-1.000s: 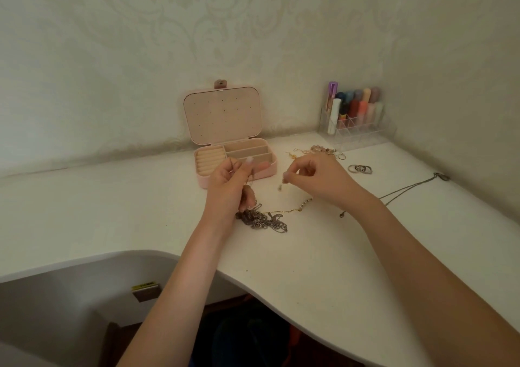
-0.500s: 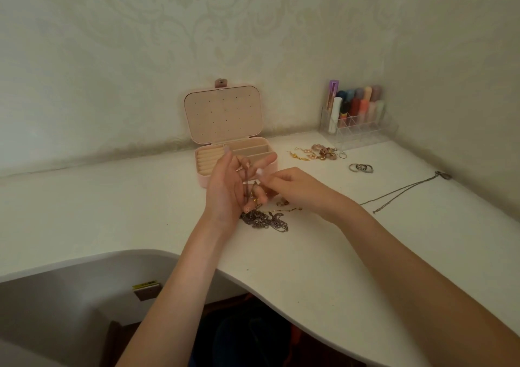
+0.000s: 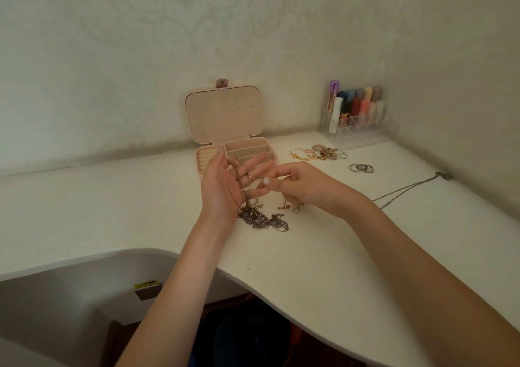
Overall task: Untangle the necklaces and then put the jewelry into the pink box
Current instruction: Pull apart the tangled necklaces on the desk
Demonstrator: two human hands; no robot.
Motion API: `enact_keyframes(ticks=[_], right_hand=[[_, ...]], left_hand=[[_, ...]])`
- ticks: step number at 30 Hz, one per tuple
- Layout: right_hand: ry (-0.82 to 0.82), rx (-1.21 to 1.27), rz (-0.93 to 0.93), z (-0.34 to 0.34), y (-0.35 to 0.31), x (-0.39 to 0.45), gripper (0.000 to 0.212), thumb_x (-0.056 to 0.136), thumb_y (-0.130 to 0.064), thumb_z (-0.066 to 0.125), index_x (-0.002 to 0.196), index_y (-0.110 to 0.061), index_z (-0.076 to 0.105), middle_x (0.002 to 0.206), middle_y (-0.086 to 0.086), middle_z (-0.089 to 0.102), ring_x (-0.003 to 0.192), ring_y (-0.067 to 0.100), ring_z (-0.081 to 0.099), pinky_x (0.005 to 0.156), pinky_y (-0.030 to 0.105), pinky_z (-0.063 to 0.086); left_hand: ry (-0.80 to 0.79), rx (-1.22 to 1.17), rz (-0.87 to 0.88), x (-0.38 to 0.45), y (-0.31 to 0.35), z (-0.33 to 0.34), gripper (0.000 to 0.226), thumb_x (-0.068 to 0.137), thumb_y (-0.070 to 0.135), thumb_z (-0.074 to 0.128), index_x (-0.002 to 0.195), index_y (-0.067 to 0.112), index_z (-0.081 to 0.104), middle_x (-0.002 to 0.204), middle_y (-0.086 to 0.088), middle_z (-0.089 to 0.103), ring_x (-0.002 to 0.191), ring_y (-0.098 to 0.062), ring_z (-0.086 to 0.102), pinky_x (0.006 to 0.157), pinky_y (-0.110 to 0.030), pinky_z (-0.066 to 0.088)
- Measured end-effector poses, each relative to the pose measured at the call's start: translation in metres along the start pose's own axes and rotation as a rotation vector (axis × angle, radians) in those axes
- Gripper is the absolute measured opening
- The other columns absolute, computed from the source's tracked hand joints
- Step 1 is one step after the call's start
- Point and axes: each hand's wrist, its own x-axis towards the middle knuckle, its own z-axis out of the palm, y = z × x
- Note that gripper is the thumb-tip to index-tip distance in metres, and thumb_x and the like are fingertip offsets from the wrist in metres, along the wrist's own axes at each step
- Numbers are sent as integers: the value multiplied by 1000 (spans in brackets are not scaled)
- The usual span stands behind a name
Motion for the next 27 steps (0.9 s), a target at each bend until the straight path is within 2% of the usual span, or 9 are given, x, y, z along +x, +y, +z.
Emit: enact_keyframes(ticks=[5,9,11,13,15,18,20,23,27], right_hand=[[163,140,-66,-8,2,3,20,88,-31,64,90,-12,69,44,-9,35,45,11,22,49,22,23],[246,325,-109,-11,4,5,17,92,-27,58,91,-11,64,47,-9,30,45,8,22,47,19,21],[246,427,-96,-11,2,4,16,94,-26,55,90,-13,63,52,-6,35,48,10,27,51,22,23],[246,471,-69,-12,1,3,15,95,-27,54,89,-16,62,57,-4,41,49,11,35,53,23,30],[269,405,-59,-13,1,2,16,95,-27,54,89,-16,63,58,-2,43,50,12,37,53,23,33],[320,244,-94,-14,0,2,17,93,-28,58,86,-16,67,56,-2,45,50,11,37,49,21,32],[343,100,-134,-15,-1,2,16,91,-29,61,84,-17,70,54,-2,44,51,10,38,48,19,32],[259,-198,-160,-20,-2,0,15,86,-34,67,79,-23,73,57,3,53,55,10,42,55,22,35],[161,-440,-25,-26,0,-3,22,83,-48,65,72,-30,73,53,-22,57,50,-3,47,59,19,39]], left_hand=[[6,11,-7,1,0,1,37,99,44,28,73,20,39,100,-15,72,85,-25,72,49,-28,56],[-5,64,4,2,-3,2,36,100,42,27,75,20,41,105,-20,70,90,-28,71,43,-24,52],[10,156,-1,4,-7,1,33,101,38,30,86,17,51,99,-18,72,87,-27,71,41,-22,48],[44,311,24,5,-13,0,27,101,33,38,102,9,49,92,-14,74,78,-22,72,39,-22,45],[103,493,112,4,-19,-1,20,99,27,47,95,8,43,86,-12,73,68,-15,69,41,-22,43],[182,809,331,-1,-26,0,26,95,30,54,81,8,53,75,-1,71,63,-5,63,54,-20,45],[266,1064,439,-4,-29,0,33,92,43,50,72,17,56,68,6,68,64,-5,62,59,-25,45],[379,1282,494,-4,-29,1,41,87,49,43,63,18,54,61,5,62,59,-14,55,55,-22,37],[445,1405,502,-2,-31,3,47,92,44,46,55,16,54,52,5,51,62,-14,46,52,-27,27]])
